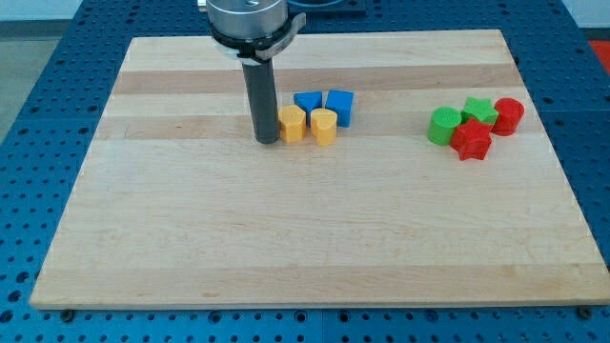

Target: Push the group of blocks left a bit

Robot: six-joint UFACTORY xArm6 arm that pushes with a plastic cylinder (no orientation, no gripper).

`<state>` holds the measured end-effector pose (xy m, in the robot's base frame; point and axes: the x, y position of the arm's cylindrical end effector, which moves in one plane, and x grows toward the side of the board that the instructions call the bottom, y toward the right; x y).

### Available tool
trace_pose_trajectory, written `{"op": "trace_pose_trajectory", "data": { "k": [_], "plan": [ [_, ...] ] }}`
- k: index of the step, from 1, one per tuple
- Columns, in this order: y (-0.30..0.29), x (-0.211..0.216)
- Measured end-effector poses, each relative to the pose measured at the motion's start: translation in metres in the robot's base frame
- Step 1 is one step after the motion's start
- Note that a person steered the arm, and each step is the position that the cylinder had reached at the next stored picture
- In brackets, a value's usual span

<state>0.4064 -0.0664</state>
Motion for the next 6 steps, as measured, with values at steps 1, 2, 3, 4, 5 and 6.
{"op": "trace_pose_trajectory", "data": {
  "k": [1,2,3,4,5,6],
  "plan": [
    [0.008,0.000],
    [0.010,0.000],
    [0.010,0.012],
    [0.016,0.044],
    [0.060,0.051],
    [0.117,0.055]
  ]
}}
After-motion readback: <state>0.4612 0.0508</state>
